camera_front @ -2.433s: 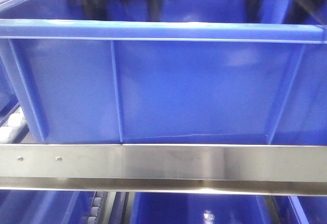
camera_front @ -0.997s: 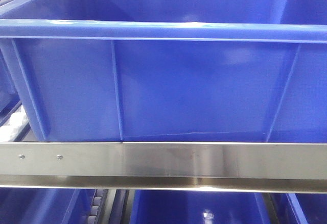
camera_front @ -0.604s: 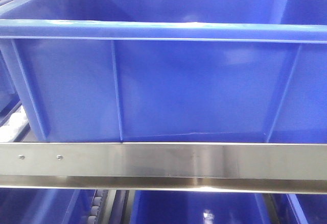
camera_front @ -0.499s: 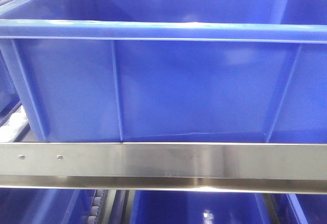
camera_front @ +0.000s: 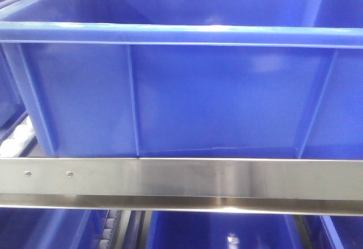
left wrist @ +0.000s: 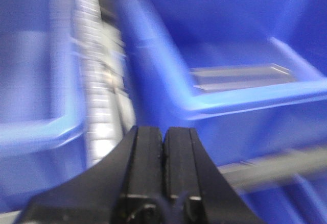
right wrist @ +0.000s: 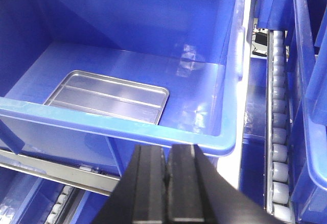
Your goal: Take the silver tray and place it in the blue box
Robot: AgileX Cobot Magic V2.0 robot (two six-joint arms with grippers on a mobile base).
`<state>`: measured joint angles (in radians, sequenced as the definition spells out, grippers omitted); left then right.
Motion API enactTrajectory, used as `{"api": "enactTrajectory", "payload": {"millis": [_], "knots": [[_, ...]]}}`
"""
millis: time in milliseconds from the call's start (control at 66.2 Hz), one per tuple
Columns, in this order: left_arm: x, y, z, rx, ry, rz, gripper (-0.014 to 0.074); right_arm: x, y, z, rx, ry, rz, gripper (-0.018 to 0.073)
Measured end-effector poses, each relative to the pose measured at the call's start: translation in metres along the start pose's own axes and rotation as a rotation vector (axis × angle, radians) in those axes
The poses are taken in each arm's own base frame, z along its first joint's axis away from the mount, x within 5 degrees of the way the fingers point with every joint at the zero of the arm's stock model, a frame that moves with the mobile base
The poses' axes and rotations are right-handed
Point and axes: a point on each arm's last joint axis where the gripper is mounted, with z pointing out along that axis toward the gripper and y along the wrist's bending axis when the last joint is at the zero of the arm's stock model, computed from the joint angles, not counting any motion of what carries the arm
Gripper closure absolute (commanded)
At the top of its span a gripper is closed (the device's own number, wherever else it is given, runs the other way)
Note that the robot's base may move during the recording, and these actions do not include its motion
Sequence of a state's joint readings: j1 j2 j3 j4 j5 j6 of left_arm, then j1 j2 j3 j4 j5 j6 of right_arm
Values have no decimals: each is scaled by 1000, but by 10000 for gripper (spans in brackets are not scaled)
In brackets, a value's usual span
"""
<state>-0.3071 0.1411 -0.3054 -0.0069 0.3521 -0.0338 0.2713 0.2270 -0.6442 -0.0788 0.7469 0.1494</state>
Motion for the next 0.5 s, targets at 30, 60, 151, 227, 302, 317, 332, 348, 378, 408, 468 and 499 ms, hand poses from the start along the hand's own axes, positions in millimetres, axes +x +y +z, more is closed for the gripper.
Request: {"api": "enactTrajectory", "payload": {"millis": [30, 60, 151, 227, 302, 317, 332, 348, 378, 408, 468, 499], "knots": [[8, 2, -1, -26, -20, -3, 691, 0, 0, 0, 0, 0, 0, 508], [16, 3, -2, -51, -35, -5, 691, 0, 0, 0, 0, 0, 0, 508], [38, 7, -1, -113, -75, -15, 691, 0, 0, 0, 0, 0, 0, 508], [55, 10, 3, -158, -74, -24, 691, 0, 0, 0, 0, 0, -2, 508], [73, 14, 8, -202, -71, -33, 691, 0, 0, 0, 0, 0, -2, 508], [76, 15, 9, -209, -71, -34, 691, 0, 0, 0, 0, 0, -2, 508], [76, 15, 9, -214, -78, -36, 691, 0, 0, 0, 0, 0, -2, 508], [78, 16, 9, -219, -75, -35, 691, 0, 0, 0, 1, 0, -3, 508], [78, 16, 9, -230, -80, -35, 691, 0, 0, 0, 1, 0, -3, 508], [79, 16, 10, -233, -82, -37, 691, 0, 0, 0, 1, 0, -3, 508], [78, 17, 9, -239, -98, -36, 691, 0, 0, 0, 1, 0, -3, 508], [77, 17, 9, -239, -110, -36, 691, 0, 0, 0, 1, 0, -3, 508]]}}
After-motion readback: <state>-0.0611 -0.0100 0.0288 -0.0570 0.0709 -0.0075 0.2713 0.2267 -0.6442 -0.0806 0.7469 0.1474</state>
